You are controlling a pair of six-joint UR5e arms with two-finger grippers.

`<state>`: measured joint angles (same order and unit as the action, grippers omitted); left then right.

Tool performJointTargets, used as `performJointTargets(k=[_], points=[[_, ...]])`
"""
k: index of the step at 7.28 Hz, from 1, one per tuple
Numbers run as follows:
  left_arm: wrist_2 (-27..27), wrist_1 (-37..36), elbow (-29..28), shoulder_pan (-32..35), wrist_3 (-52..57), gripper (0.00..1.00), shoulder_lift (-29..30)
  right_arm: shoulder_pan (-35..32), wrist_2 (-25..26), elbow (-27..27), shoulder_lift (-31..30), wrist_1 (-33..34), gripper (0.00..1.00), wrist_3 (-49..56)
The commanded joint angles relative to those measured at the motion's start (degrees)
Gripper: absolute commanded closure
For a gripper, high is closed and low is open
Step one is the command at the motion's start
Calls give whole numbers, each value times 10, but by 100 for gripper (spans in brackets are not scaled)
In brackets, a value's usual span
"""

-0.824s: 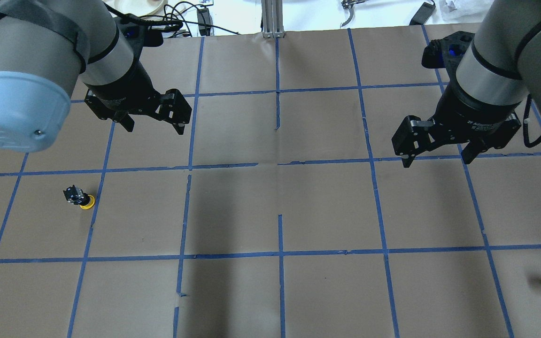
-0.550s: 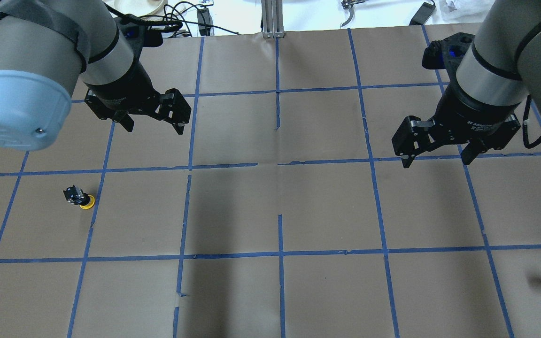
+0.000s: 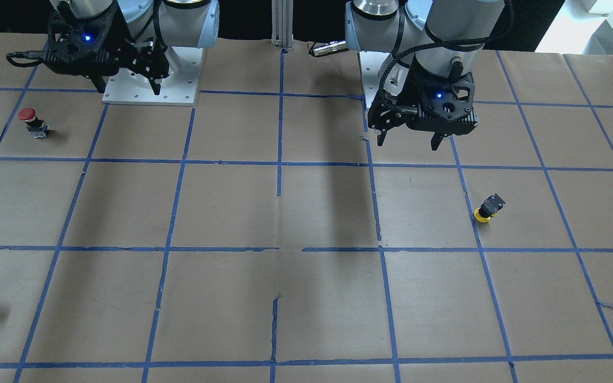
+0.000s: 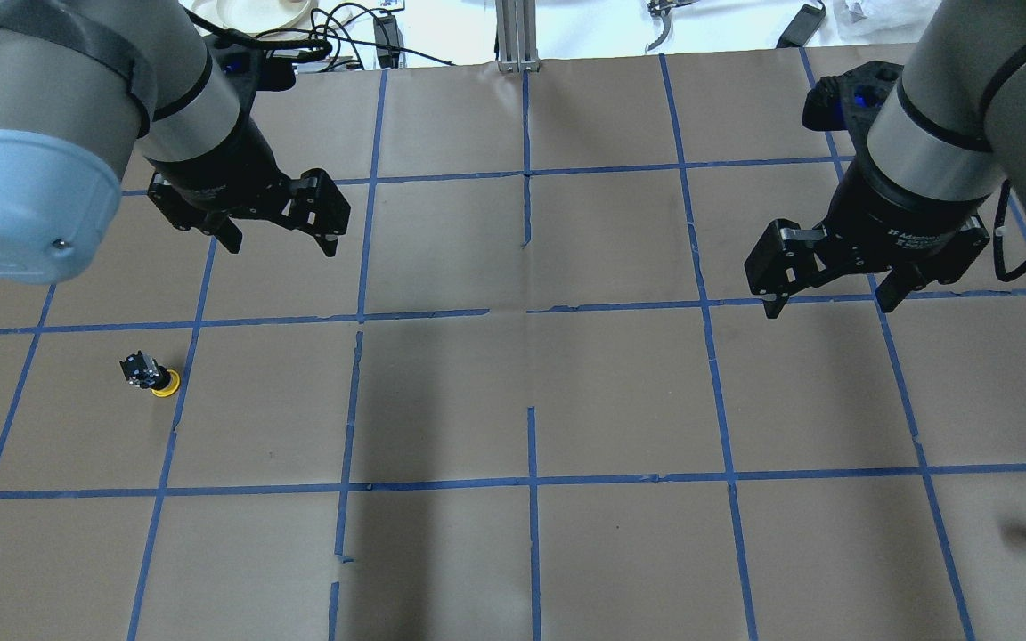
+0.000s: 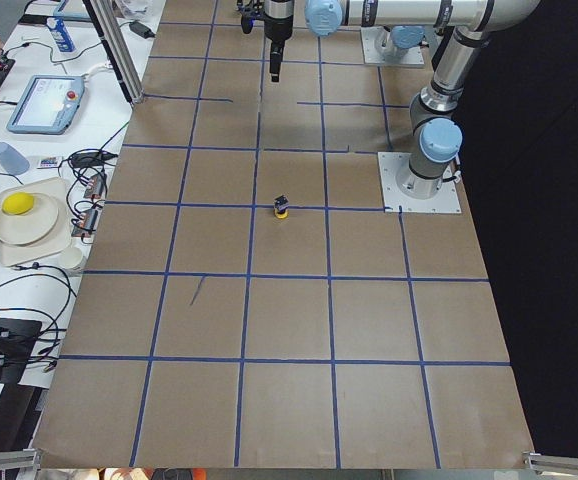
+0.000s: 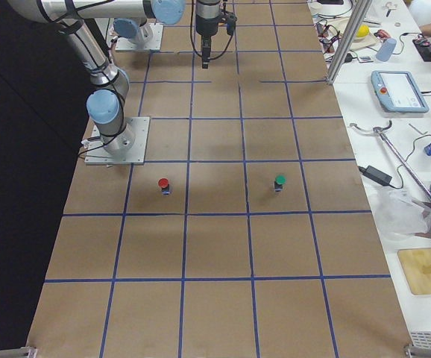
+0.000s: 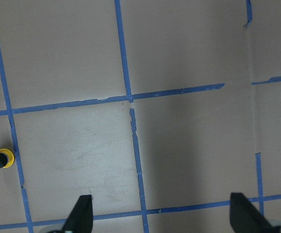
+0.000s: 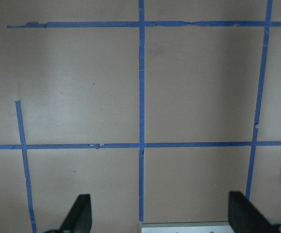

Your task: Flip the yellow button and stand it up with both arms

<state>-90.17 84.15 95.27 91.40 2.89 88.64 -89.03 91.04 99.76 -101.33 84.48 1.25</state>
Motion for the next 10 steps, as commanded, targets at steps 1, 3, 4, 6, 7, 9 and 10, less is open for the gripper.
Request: performJointTargets(k=[1,3,4,6,7,9,10], points=[[5,0,-1,-75,73,0,0,0,0,0,0,2,0,2],[5,2,1,-128,105,1,0,1,1,0,0,2,0,3],[1,12,2,-154,139,2,2,0,0,2,0,2,0,2],[6,8,34,-258,257,4,36,0,0,3,1,2,0,0],[5,-16,52,-288,302,2,53,0,0,5,-1,0,0,-2],[-1,-141,105,-324,312,1,127,0,0,6,1,2,0,2],[-1,-189,146,-329,313,1,140,2,0,6,1,4,0,2]])
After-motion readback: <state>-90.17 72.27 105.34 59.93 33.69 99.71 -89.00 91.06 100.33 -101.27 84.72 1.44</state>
